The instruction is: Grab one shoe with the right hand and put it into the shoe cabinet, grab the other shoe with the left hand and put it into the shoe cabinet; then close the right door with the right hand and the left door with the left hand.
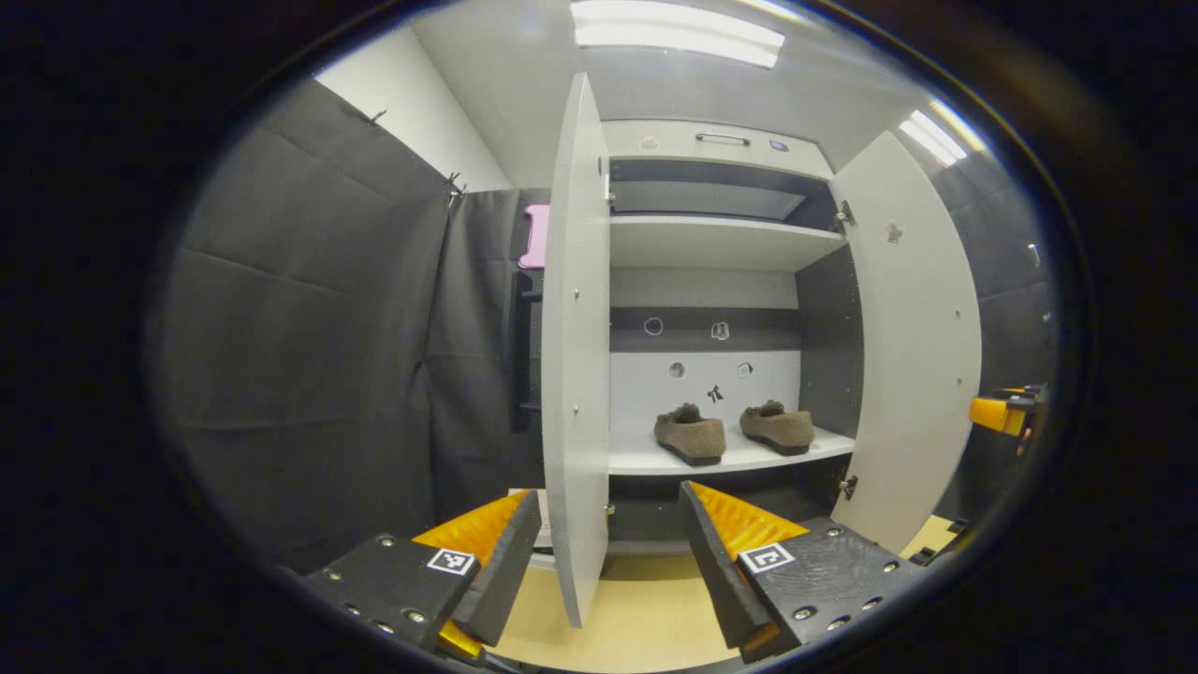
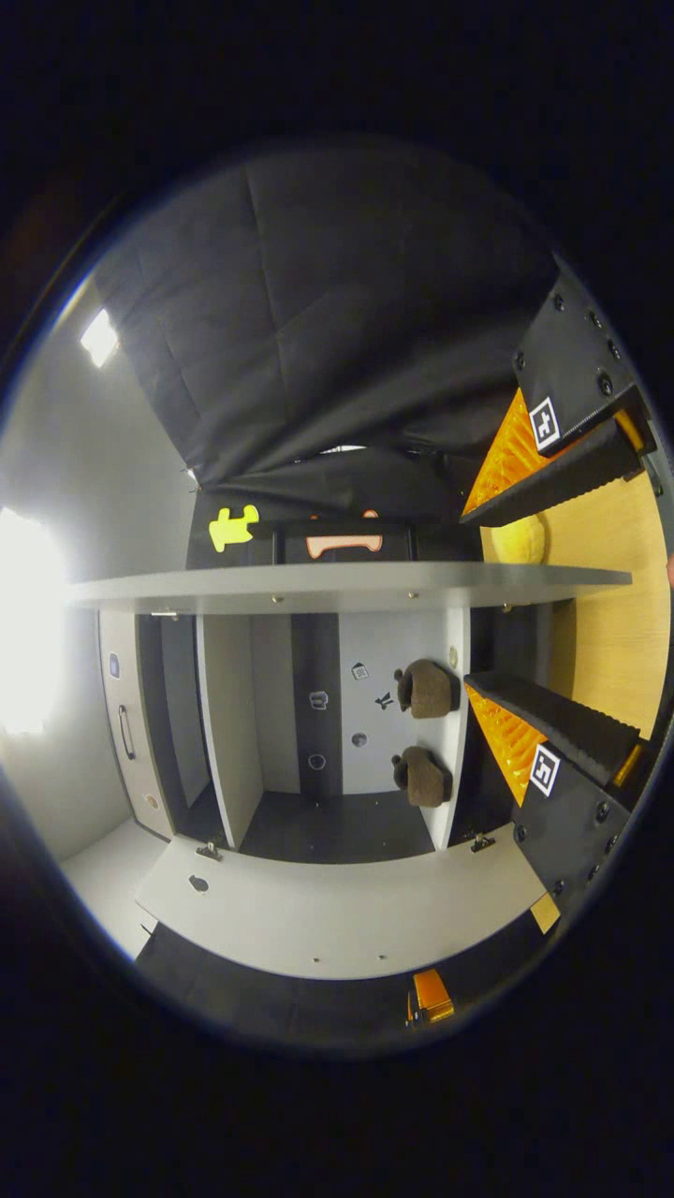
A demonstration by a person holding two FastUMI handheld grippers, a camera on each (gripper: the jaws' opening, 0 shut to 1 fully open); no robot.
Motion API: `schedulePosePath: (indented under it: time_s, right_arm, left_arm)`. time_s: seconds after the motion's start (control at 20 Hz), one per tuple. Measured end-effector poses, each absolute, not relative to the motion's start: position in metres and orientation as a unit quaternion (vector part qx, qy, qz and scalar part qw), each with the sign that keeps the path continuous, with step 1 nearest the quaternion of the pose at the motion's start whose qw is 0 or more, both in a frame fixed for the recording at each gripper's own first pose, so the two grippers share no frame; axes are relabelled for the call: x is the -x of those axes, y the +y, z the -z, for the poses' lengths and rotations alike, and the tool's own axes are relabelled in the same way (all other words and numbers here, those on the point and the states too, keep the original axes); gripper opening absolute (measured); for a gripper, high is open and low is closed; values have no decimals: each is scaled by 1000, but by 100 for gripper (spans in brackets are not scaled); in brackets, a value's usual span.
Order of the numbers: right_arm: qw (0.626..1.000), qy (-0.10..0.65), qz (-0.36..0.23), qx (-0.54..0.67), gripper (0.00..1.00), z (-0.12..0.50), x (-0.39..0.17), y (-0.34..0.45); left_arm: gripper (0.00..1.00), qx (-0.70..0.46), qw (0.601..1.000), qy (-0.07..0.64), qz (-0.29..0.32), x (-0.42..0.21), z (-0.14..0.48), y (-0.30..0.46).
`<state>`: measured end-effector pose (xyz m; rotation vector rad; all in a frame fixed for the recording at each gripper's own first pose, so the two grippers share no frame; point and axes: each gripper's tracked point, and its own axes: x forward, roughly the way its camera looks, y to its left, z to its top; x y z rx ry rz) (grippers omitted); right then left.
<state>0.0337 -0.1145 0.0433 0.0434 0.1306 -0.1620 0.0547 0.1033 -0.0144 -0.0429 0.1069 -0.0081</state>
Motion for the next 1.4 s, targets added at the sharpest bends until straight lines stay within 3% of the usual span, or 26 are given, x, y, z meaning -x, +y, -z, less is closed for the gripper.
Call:
schedulePosePath:
  time_s: [0.1, 0.15, 0.2, 0.25, 0.55, 0.6, 0.75, 0.8, 0.85, 0.9, 1.0, 1.15, 1.2, 1.25, 1.4]
  right_arm:
    - [992, 61, 109, -13, 98, -51, -34, -139]
    - [991, 58, 123, -9, 98, -55, -34, -151]
    - [989, 55, 136, -8, 98, -58, -35, -162]
    - [987, 51, 149, -8, 98, -62, -37, -172]
    - [974, 30, 223, 13, 98, -81, -59, -214]
    - [973, 31, 229, 14, 98, -81, -63, -216]
    - [973, 40, 228, 8, 96, -76, -76, -210]
    - [972, 34, 231, 14, 96, -78, -76, -211]
    - [973, 34, 226, 24, 94, -77, -77, -208]
    - [975, 35, 215, 30, 94, -77, -74, -202]
    - [979, 32, 198, 27, 90, -79, -76, -191]
    - [983, 23, 182, 18, 90, -80, -76, -175]
    - [984, 24, 176, 18, 94, -78, -77, -168]
    - [985, 22, 170, 17, 90, -78, -77, -164]
    - [988, 22, 155, 20, 90, -79, -79, -145]
  left_arm:
    - [93, 22, 998, 55, -1, -56, 17, 108]
    - [86, 22, 998, 56, -2, -57, 18, 109]
    - [86, 23, 998, 57, -4, -58, 18, 110]
    - [93, 24, 998, 57, -6, -58, 19, 112]
    - [82, 20, 998, 60, -23, -60, 21, 128]
    - [86, 21, 998, 60, -27, -60, 21, 132]
    - [86, 21, 997, 64, -39, -60, 25, 144]
    - [93, 20, 997, 66, -42, -60, 26, 149]
    - [93, 20, 997, 66, -44, -60, 28, 152]
    - [86, 20, 997, 64, -47, -62, 28, 156]
    - [91, 22, 997, 61, -51, -63, 27, 160]
    - [86, 27, 996, 62, -61, -60, 29, 169]
    - [93, 29, 996, 63, -59, -60, 30, 169]
    - [86, 27, 996, 66, -58, -59, 31, 171]
    - [86, 25, 996, 67, -59, -63, 33, 173]
